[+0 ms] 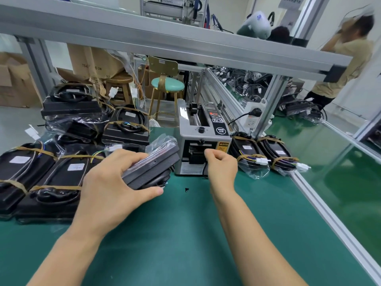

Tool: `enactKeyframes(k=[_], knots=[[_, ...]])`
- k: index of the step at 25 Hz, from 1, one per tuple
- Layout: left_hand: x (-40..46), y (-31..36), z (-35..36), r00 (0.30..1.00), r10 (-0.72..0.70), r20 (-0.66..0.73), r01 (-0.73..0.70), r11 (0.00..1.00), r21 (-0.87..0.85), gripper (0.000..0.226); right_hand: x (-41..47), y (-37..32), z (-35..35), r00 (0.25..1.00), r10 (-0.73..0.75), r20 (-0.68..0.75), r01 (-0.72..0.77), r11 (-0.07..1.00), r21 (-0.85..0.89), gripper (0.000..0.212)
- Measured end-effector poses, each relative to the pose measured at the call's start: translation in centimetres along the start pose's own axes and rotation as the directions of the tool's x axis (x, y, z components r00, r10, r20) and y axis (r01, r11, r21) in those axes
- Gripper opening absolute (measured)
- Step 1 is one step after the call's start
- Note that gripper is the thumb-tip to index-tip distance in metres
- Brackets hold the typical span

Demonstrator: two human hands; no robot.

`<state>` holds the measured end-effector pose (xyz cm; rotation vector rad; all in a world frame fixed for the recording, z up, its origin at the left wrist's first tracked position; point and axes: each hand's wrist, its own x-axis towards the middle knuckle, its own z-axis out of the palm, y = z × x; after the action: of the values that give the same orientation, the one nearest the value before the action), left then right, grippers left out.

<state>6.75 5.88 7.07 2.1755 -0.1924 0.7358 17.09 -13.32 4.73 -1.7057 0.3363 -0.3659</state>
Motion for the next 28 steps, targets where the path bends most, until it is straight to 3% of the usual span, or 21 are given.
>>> enactKeyframes(k=[7, 11, 13, 14, 16, 18, 20, 28], knots=[[-0.4, 0.1, 0.1, 1.0, 0.006, -0.013, -0.006, 1.0, 0.021, 0.058, 1.0, -0.4, 1.8, 0.983, 0.176, -0.061, -0.172, 0.984, 0.052, 0.03], [-0.5, 0.2, 0.1, 1.0, 0.004, -0.016, -0.003, 1.0, 0.031, 0.058, 1.1, -1.0, 2.6, 0.957, 0.268, -0.107, -0.251, 0.956, 0.151, 0.018], [-0.5, 0.2, 0.0, 1.0, -0.006, -0.022, 0.007, 0.999, 0.035, 0.058, 0.2, -1.7, 1.9, 0.941, 0.338, -0.019, -0.323, 0.912, 0.252, 0.019], [-0.5, 0.3, 0.0, 1.0, -0.012, -0.029, 0.013, 0.999, 0.04, 0.059, -0.5, -2.1, 1.1, 0.945, 0.315, 0.094, -0.328, 0.893, 0.309, 0.021], [-0.2, 0.4, 0.2, 0.999, -0.017, -0.049, 0.02, 0.998, 0.06, 0.058, -2.8, -3.0, -0.5, 0.925, 0.062, 0.374, -0.21, 0.904, 0.371, 0.017], [0.1, 0.7, 0.4, 0.998, -0.022, -0.059, 0.027, 0.996, 0.085, 0.058, -5.2, -3.9, -1.5, 0.802, -0.168, 0.573, -0.076, 0.923, 0.378, 0.012], [0.2, 0.9, 0.7, 0.997, -0.04, -0.073, 0.046, 0.995, 0.087, 0.057, -6.5, -4.6, -1.6, 0.744, -0.251, 0.619, 0.042, 0.943, 0.331, 0.012], [0.0, 1.4, 1.3, 0.99, -0.071, -0.119, 0.084, 0.991, 0.105, 0.056, -7.3, -4.5, -0.3, 0.769, -0.242, 0.592, 0.112, 0.962, 0.248, 0.02]])
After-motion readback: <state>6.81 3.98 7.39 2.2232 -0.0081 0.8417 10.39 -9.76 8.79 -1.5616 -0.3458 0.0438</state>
